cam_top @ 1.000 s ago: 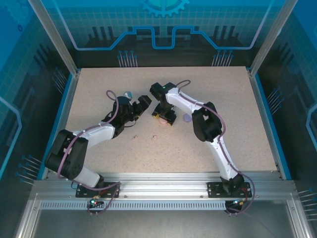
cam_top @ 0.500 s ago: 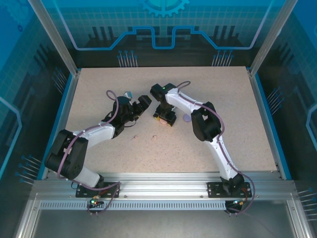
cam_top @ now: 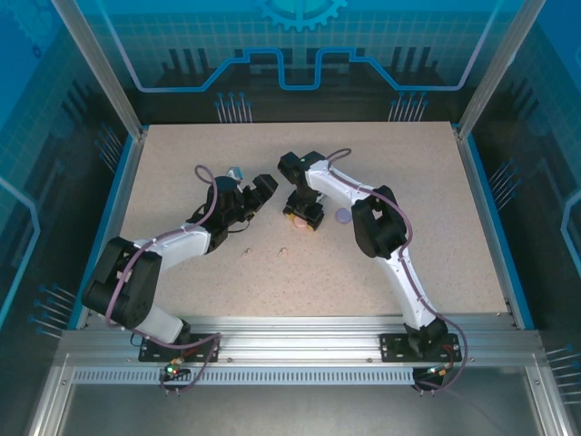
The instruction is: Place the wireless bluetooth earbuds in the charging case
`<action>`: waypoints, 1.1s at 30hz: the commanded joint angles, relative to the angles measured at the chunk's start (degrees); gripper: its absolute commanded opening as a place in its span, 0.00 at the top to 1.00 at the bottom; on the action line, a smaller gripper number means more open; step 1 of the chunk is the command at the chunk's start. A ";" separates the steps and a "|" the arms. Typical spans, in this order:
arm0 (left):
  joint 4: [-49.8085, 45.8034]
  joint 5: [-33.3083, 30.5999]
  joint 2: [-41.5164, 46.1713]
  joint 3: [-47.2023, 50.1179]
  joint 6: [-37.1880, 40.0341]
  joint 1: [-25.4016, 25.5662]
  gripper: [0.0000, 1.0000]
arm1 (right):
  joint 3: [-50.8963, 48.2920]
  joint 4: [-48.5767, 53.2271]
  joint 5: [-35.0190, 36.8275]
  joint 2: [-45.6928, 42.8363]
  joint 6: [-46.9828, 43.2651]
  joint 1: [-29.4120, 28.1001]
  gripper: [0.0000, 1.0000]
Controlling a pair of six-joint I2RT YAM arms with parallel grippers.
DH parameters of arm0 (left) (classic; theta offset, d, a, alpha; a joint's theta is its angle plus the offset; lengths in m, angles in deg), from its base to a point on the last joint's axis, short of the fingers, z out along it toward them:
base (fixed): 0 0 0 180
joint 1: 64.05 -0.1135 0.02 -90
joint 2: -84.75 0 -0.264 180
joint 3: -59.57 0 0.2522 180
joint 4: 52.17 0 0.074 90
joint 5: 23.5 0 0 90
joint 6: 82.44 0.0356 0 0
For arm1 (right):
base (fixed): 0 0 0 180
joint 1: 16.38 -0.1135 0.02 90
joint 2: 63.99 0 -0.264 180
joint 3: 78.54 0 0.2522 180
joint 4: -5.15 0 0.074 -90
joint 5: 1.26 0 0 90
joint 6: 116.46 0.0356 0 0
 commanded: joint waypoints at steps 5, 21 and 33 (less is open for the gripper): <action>1.99 0.48 -0.84 -0.60 -0.98 -0.28 0.07 | 0.35 -1.74 -0.71 1.98 0.68 0.59 0.39; 0.39 2.30 2.78 3.41 2.50 -0.28 0.05 | -2.27 -6.24 -1.37 -3.01 -3.00 1.07 0.61; 9.81 11.63 -0.38 8.61 10.38 0.71 0.08 | -2.38 -11.19 -6.74 -5.73 -4.45 4.30 0.60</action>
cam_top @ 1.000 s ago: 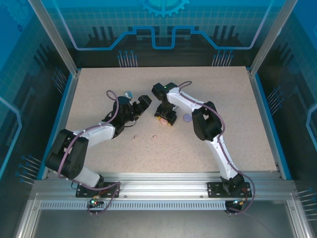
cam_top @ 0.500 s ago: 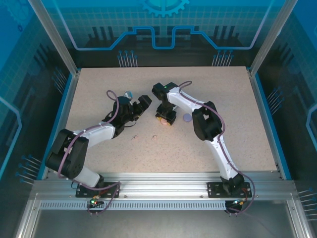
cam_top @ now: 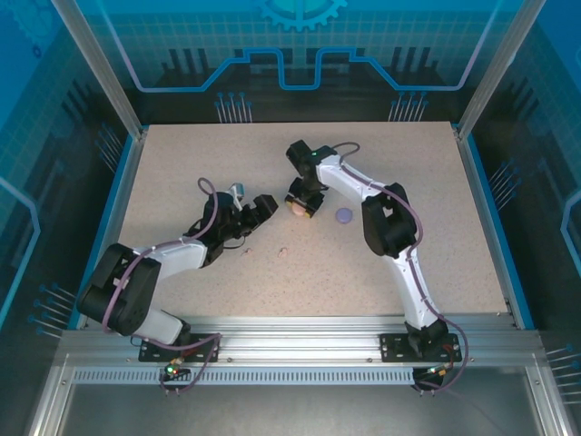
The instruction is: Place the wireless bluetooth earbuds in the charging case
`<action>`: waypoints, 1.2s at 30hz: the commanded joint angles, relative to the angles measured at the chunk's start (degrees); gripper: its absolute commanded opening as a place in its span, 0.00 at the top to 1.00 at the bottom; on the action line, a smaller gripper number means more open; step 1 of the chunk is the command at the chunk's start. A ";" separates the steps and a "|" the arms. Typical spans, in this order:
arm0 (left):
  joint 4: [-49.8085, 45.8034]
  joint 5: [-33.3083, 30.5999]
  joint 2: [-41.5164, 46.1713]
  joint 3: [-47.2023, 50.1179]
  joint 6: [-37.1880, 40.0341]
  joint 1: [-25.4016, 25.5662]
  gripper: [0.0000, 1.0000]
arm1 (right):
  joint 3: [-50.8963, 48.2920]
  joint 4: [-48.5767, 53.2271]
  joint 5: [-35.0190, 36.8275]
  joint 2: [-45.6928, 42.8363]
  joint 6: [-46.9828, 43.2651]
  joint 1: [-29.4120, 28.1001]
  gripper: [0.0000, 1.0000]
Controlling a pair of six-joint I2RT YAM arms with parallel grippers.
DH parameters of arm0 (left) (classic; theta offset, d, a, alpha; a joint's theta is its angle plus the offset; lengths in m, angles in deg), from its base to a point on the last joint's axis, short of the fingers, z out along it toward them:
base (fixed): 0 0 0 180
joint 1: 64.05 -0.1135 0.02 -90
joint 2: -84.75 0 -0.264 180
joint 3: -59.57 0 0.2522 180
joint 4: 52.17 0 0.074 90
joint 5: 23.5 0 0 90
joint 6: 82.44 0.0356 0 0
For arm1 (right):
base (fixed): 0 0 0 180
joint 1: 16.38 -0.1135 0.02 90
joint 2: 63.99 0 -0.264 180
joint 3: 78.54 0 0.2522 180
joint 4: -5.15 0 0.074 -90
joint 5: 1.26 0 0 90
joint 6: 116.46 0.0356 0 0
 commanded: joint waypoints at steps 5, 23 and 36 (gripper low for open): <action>9.10 6.77 -8.28 -2.89 6.36 1.75 0.12 | 1.15 -1.95 -5.37 -1.64 0.10 2.23 0.60; 21.55 2.44 -24.96 -9.32 3.96 3.43 0.29 | 1.24 -3.14 -8.87 -4.88 1.41 2.26 0.60; 26.40 -1.85 -27.95 -10.86 1.75 3.68 0.35 | 1.86 -2.83 -9.48 -4.96 1.78 1.47 0.60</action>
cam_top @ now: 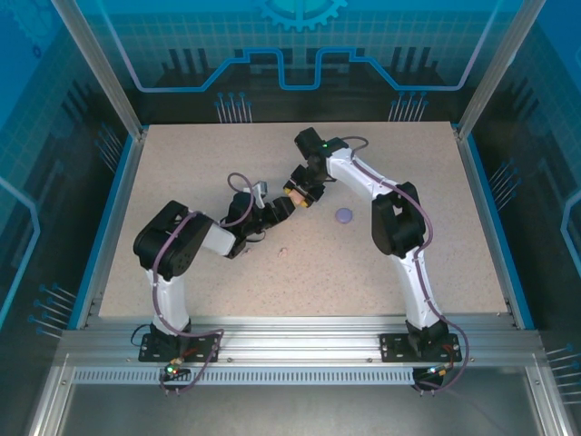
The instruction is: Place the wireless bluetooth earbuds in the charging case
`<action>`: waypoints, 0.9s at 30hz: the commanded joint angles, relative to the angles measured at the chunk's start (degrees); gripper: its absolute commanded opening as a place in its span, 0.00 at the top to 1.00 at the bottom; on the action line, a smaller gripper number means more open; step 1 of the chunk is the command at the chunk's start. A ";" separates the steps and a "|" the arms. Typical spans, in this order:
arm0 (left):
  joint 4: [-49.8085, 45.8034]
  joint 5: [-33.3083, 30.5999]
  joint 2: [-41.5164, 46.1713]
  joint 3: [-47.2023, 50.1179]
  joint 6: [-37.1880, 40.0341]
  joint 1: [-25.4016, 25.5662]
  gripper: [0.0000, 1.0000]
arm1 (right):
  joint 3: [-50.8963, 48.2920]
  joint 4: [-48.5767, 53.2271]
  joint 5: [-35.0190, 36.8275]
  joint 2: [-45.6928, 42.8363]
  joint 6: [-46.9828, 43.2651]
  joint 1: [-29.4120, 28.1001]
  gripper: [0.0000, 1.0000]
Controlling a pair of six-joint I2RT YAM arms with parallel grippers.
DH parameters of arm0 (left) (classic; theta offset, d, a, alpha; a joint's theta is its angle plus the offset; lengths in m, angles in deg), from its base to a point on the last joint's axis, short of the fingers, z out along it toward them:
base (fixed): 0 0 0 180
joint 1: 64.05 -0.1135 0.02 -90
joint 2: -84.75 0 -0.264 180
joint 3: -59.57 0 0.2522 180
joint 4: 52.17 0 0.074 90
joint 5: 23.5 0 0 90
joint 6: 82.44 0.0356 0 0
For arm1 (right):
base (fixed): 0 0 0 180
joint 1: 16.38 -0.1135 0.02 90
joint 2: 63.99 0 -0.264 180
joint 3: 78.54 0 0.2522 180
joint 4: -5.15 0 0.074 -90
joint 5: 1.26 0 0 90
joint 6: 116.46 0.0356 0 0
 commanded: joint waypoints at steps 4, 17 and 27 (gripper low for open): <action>3.58 -1.73 -2.12 -3.41 -1.42 0.67 0.36 | 2.02 0.71 -1.70 -1.53 0.81 -0.95 0.60; 3.77 -2.08 -2.86 -4.13 -1.60 1.05 0.55 | 2.28 0.71 -1.54 -1.19 1.17 -1.31 0.60; 4.21 -2.23 -3.00 -4.09 -2.30 1.14 0.80 | 2.37 0.53 -1.44 -0.90 1.40 -1.42 0.60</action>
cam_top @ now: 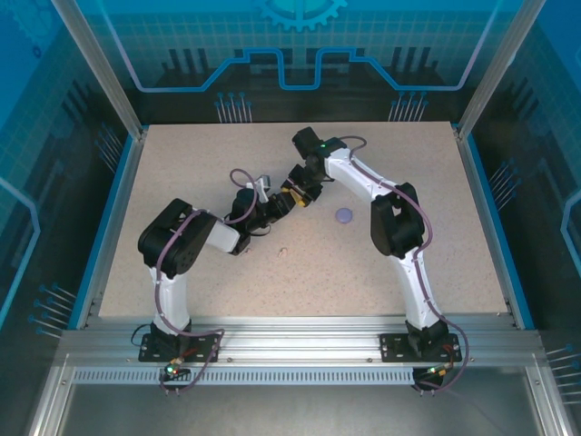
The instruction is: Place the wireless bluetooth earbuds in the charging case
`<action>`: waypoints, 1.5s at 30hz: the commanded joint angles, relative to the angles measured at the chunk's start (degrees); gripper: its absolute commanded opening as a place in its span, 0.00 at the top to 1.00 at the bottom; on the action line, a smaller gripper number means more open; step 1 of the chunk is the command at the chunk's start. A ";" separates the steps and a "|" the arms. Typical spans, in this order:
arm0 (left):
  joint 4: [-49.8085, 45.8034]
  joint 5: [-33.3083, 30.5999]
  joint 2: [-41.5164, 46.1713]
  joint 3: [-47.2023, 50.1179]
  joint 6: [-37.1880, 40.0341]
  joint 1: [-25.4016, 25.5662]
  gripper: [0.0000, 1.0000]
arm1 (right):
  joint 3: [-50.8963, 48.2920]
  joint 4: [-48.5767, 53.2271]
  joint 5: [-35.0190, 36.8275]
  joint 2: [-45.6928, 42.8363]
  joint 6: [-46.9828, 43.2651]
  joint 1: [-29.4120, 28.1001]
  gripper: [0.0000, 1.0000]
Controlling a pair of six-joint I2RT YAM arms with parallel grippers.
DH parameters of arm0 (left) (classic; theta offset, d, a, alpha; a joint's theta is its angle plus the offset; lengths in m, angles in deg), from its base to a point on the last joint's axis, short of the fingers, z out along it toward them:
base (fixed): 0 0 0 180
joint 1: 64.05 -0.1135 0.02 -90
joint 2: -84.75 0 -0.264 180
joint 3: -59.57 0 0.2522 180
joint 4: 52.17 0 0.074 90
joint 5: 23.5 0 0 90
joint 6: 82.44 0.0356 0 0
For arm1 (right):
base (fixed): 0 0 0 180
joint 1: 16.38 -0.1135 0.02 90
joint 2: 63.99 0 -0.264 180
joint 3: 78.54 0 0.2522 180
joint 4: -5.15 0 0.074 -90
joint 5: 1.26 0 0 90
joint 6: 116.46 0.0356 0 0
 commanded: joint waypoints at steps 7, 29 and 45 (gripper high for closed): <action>0.88 -0.87 -1.06 -0.63 -0.56 0.29 0.98 | 4.37 0.60 -1.40 -0.30 0.89 0.19 0.41; -26.12 26.59 22.16 -2.43 12.48 -3.92 1.00 | -42.40 -38.77 -11.09 -38.62 -26.32 11.55 0.25; -35.60 35.40 25.87 -8.96 15.17 -5.73 1.00 | -52.44 -52.14 -23.80 -42.65 -31.24 8.25 0.27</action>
